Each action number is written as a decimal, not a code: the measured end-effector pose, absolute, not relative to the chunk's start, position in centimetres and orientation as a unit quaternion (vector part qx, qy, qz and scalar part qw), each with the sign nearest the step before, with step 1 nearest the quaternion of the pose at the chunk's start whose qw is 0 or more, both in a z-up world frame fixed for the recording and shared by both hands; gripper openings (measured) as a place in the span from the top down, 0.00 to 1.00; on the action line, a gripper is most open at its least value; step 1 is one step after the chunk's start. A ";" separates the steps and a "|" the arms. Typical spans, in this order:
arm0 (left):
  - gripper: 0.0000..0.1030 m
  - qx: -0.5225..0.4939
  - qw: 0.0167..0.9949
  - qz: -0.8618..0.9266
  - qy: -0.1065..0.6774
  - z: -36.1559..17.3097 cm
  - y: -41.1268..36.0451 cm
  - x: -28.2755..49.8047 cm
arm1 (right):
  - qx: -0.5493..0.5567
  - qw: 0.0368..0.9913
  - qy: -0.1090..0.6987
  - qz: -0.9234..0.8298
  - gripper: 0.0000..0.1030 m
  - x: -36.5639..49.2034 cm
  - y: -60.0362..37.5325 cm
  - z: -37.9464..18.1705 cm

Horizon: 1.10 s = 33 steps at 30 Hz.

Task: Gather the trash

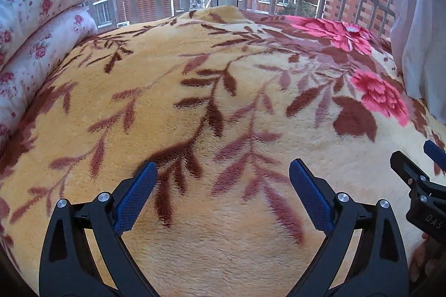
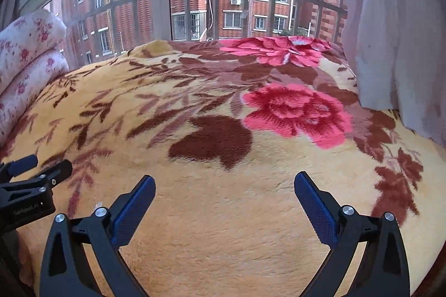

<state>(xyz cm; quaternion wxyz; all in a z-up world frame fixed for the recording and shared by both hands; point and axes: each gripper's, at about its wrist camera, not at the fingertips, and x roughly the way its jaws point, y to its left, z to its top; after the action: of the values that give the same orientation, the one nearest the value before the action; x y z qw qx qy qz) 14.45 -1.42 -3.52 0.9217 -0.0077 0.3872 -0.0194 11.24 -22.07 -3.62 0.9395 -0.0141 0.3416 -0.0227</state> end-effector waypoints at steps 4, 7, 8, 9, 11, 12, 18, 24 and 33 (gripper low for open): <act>0.10 -0.005 0.920 -0.023 0.392 -3.7 -1.6 14.6 | -0.017 0.938 0.346 -0.025 0.04 11.3 -22.0 -3.9; 0.10 -0.008 0.917 -0.023 0.397 -4.0 -1.5 14.7 | -0.007 0.936 0.351 -0.025 0.04 11.4 -22.3 -4.1; 0.10 -0.009 0.917 -0.023 0.398 -4.0 -1.5 14.7 | -0.004 0.935 0.353 -0.026 0.04 11.4 -22.5 -4.2; 0.10 -0.010 0.917 -0.023 0.398 -4.0 -1.5 14.7 | 0.000 0.934 0.355 -0.026 0.04 11.5 -22.6 -4.2; 0.10 -0.009 0.917 -0.024 0.398 -4.1 -1.5 14.7 | 0.008 0.933 0.360 -0.028 0.04 11.6 -22.9 -4.4; 0.10 -0.009 0.917 -0.024 0.398 -4.1 -1.5 14.7 | 0.011 0.932 0.362 -0.029 0.04 11.7 -22.9 -4.4; 0.10 -0.008 0.916 -0.026 0.400 -4.2 -1.5 14.7 | 0.019 0.929 0.369 -0.031 0.04 11.9 -23.2 -4.7; 0.10 -0.009 0.921 -0.021 0.389 -4.0 -1.5 14.5 | 0.021 0.927 0.374 -0.031 0.04 12.1 -23.4 -4.9; 0.10 -0.023 0.931 -0.017 0.364 -3.4 -0.7 14.1 | 0.025 0.924 0.379 -0.034 0.04 12.2 -23.6 -5.2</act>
<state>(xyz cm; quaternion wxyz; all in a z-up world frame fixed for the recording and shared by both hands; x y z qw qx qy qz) 14.10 -0.71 -3.42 0.9310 -0.0228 0.3639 -0.0172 12.21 -23.55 -5.19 0.9244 0.0247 0.3792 -0.0342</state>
